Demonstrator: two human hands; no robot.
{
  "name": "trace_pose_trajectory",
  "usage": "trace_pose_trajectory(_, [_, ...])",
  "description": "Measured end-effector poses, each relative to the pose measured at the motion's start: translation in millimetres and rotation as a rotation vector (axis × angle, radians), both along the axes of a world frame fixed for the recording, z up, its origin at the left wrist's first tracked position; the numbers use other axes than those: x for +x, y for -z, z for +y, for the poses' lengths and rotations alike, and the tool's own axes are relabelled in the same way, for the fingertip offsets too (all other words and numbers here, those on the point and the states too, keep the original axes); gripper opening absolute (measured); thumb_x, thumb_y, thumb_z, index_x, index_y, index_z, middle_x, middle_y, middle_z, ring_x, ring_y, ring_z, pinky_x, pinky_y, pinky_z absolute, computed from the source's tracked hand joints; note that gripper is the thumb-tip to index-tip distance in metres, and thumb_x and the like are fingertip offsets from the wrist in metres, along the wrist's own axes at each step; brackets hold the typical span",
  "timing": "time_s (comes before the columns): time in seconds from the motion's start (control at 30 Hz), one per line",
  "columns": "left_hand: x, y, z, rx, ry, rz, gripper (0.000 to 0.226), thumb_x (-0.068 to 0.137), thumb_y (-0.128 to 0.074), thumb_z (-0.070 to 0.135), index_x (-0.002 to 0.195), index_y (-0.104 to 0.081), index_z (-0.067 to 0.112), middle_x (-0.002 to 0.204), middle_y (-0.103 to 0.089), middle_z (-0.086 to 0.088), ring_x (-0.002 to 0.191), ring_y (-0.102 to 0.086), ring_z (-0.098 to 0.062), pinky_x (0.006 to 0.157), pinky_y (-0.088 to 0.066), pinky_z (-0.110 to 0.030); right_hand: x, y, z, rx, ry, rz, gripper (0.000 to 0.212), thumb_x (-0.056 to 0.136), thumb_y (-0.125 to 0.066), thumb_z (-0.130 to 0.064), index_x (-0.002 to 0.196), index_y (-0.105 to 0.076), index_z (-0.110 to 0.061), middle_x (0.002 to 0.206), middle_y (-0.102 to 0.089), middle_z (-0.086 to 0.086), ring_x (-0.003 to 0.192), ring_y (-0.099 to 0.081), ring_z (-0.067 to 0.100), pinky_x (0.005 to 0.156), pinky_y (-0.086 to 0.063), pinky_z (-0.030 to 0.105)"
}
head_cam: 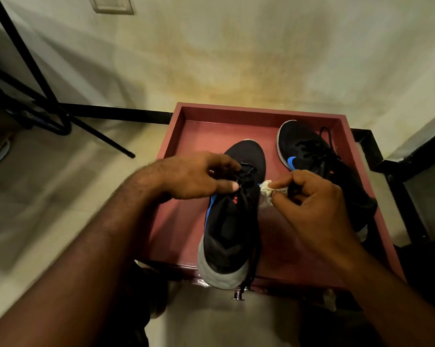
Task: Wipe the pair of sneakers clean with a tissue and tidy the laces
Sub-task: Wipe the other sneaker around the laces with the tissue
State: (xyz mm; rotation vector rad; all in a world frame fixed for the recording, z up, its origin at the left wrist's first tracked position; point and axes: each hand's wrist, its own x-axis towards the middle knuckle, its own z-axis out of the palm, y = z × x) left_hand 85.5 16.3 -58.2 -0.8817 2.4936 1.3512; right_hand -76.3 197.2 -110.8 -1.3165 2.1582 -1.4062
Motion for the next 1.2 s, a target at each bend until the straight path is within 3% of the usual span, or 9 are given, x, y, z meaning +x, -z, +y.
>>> trace_pose_trajectory(0.07, [-3.6, 4.0, 4.7, -0.083, 0.131, -0.08, 0.066, 0.091, -0.071, 0.051, 0.15, -0.048, 0.036, 0.151, -0.052, 0.016, 0.136, -0.049, -0.004, 0.113, -0.037, -0.027, 1.3, -0.1, -2.0, -0.019, -0.004, 0.027, 0.01, 0.084, -0.079, -0.01, 0.089, -0.077, -0.018, 0.093, -0.074, -0.012, 0.082, -0.073, 0.004, 0.073, -0.06, 0.018])
trace_pose_trajectory(0.37, [-12.8, 12.9, 6.7, -0.293, 0.103, -0.102, 0.069, 0.088, -0.064, 0.065, 0.147, -0.054, 0.029, 0.144, -0.06, 0.008, 0.127, -0.058, -0.012, 0.109, -0.046, -0.035, 2.2, -6.9, 0.0, -0.222, 0.016, 0.068, 0.016, 0.087, -0.075, 0.002, 0.093, -0.075, -0.012, 0.096, -0.073, -0.001, 0.09, -0.073, 0.009, 0.075, -0.061, 0.023])
trace_pose_trajectory(0.5, [-24.7, 16.2, 9.4, -0.454, -0.105, -0.001, 0.053, 0.097, -0.056, 0.061, 0.124, -0.07, 0.018, 0.118, -0.072, -0.001, 0.106, -0.067, -0.016, 0.093, -0.055, -0.034, 5.8, -10.3, 5.8, -0.298, -0.127, 0.111, 0.005, 0.083, -0.07, -0.001, 0.085, -0.07, -0.005, 0.082, -0.068, 0.005, 0.072, -0.066, 0.017, 0.06, -0.051, 0.032])
trace_pose_trajectory(0.63, [-27.7, 22.9, 5.1, -0.574, -0.119, -0.05, 0.046, 0.1, -0.054, 0.054, 0.116, -0.073, 0.015, 0.103, -0.074, -0.003, 0.093, -0.068, -0.018, 0.086, -0.058, -0.038, 14.4, -6.5, 7.5, -0.33, -0.407, 0.184, 0.001, 0.076, -0.071, 0.0, 0.076, -0.07, 0.0, 0.08, -0.066, 0.006, 0.07, -0.065, 0.022, 0.063, -0.051, 0.035])
trace_pose_trajectory(0.73, [-26.2, 26.2, 4.9, -0.593, -0.119, -0.046, 0.044, 0.1, -0.054, 0.054, 0.112, -0.074, 0.017, 0.1, -0.074, -0.002, 0.089, -0.068, -0.017, 0.083, -0.059, -0.038, 25.8, -3.2, 9.4, -0.276, -0.57, 0.37, 0.009, 0.069, -0.074, 0.007, 0.07, -0.069, 0.0, 0.081, -0.065, 0.008, 0.072, -0.063, 0.024, 0.064, -0.05, 0.037])
trace_pose_trajectory(0.83, [-21.4, 17.8, 4.8, -0.424, -0.076, 0.055, 0.041, 0.098, -0.059, 0.052, 0.127, -0.069, 0.023, 0.121, -0.072, 0.003, 0.106, -0.067, -0.012, 0.095, -0.056, -0.035, 24.3, -5.6, 8.8, -0.267, -0.555, 0.465, 0.008, 0.073, -0.073, 0.006, 0.07, -0.068, 0.001, 0.082, -0.065, 0.01, 0.072, -0.062, 0.026, 0.066, -0.049, 0.037])
trace_pose_trajectory(0.97, [-5.4, -1.5, 4.7, 0.049, 0.275, 0.04, 0.069, 0.085, -0.077, 0.053, 0.147, -0.045, 0.052, 0.16, -0.037, 0.019, 0.151, -0.03, -0.005, 0.123, -0.028, -0.039, 9.0, -9.7, 9.9, -0.291, -0.373, 0.427, 0.007, 0.077, -0.076, 0.005, 0.073, -0.071, 0.002, 0.08, -0.066, 0.008, 0.072, -0.062, 0.018, 0.067, -0.05, 0.029])
trace_pose_trajectory(1.07, [0.8, -0.7, 6.8, 0.041, 0.458, -0.163, 0.079, 0.076, -0.085, 0.052, 0.143, -0.044, 0.06, 0.168, 0.014, 0.024, 0.158, 0.005, -0.011, 0.126, -0.016, -0.043, 4.4, -13.3, 11.5, -0.315, -0.308, 0.371, 0.005, 0.078, -0.076, 0.004, 0.074, -0.072, 0.004, 0.079, -0.064, 0.01, 0.069, -0.062, 0.02, 0.062, -0.05, 0.029])
trace_pose_trajectory(1.2, [-3.4, 3.5, 11.4, 0.0, 0.434, -0.106, 0.044, 0.077, -0.083, 0.053, 0.119, -0.068, 0.053, 0.17, 0.01, 0.021, 0.156, 0.008, -0.005, 0.123, -0.023, -0.035, 5.2, -17.1, 13.6, -0.32, -0.29, 0.398, 0.004, 0.077, -0.074, 0.006, 0.074, -0.072, 0.004, 0.079, -0.065, 0.012, 0.068, -0.064, 0.026, 0.06, -0.051, 0.036])
